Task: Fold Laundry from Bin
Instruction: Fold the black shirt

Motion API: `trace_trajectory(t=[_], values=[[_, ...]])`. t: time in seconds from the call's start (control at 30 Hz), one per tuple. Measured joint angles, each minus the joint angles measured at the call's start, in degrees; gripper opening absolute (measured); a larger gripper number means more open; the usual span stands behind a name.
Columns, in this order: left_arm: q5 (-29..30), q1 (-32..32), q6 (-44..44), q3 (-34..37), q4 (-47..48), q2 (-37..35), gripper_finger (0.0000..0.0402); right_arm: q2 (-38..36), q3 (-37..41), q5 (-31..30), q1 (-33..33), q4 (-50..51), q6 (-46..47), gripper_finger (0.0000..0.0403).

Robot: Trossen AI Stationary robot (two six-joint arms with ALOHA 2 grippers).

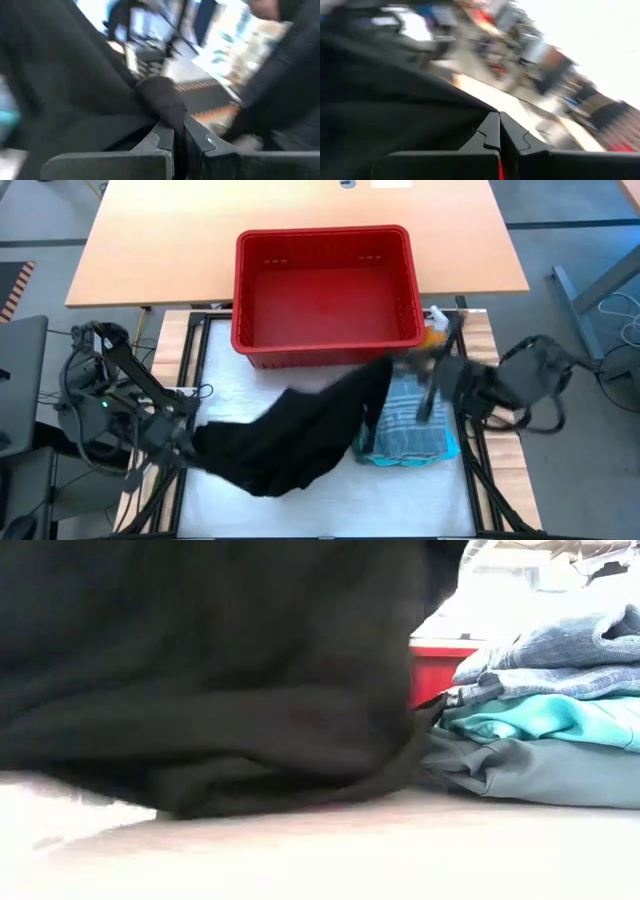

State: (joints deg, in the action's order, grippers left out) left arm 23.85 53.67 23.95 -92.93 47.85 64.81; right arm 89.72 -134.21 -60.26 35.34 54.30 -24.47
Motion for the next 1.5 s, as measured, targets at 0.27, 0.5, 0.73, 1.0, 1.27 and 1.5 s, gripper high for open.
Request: trace_trajectory(t=[0.27,0.5,0.73,1.0,1.27,1.5], values=[[10.3,0.0,-10.6,-2.0,-4.0,-2.0,0.0,-2.5,-0.1,-2.1,-5.4,-21.1,-10.5,0.0014],[7.1,0.0,-5.0,-2.0,1.0,-1.8,0.0,-2.0,0.0,-1.3,-5.5,-21.2,-10.7,0.0014],[6.6,0.0,1.8,-0.7,6.6,-1.8,0.001,-1.5,0.0,-1.3,-5.4,-21.2,-10.3,0.0014],[2.6,0.0,18.3,-0.6,24.0,-0.2,0.0094,-1.4,0.0,-1.5,-5.4,-20.8,-8.5,0.0014],[7.7,0.4,34.5,0.5,34.0,4.1,0.0156,-1.4,-0.1,-3.5,-5.4,-16.5,-3.9,0.0014],[32.7,2.0,33.9,23.3,3.9,6.6,0.0156,-1.4,-0.1,-5.3,-5.4,-7.8,4.5,0.0014]])
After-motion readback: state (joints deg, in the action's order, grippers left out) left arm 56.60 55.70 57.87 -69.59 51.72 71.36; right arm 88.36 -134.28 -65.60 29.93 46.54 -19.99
